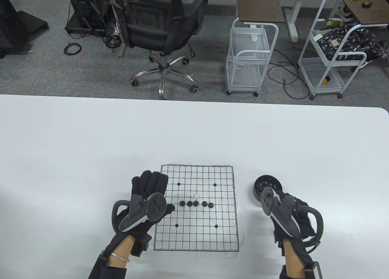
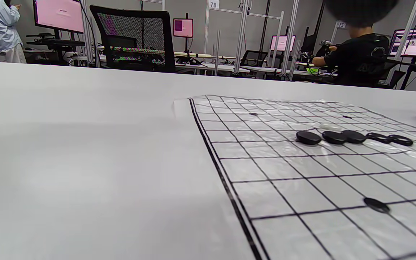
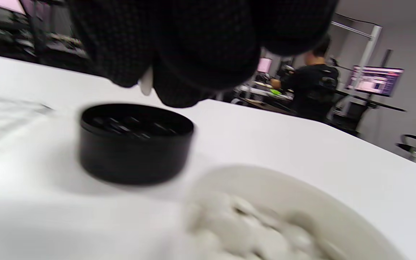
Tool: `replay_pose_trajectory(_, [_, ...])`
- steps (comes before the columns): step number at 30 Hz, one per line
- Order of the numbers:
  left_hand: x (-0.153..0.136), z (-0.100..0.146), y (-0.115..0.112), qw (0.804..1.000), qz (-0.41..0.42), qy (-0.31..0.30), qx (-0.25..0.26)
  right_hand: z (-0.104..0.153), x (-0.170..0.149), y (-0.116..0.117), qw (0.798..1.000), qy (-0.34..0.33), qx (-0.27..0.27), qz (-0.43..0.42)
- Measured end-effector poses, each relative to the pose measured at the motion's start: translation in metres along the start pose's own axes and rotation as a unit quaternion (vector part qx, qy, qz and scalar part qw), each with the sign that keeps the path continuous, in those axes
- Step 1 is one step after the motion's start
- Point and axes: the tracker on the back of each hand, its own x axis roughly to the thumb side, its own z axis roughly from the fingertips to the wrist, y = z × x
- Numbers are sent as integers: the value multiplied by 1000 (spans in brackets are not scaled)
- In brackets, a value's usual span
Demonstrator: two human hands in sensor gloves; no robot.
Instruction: Place Go stones in plus sign pattern
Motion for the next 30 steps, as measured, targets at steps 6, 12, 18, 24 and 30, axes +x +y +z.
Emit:
replay_pose_trajectory(6, [-1, 0, 1, 1000, 7, -1, 3, -12, 62, -13, 993, -94, 4, -73])
replay_pose_trajectory(12, [-1, 0, 1, 1000, 8, -3, 5, -38, 139, -3, 984, -139, 59, -97])
replay_pose_trajectory(18, [-1, 0, 0, 1000, 12, -5, 3, -54, 173, 13, 984, -125, 90, -88])
replay_pose_trajectory(24, [-2, 0, 0, 1000, 18, -6, 2, -57, 183, 22, 984, -120, 100, -88])
replay_pose_trajectory(30, [-2, 0, 0, 1000, 19, -6, 2, -57, 191, 27, 984, -126, 102, -76])
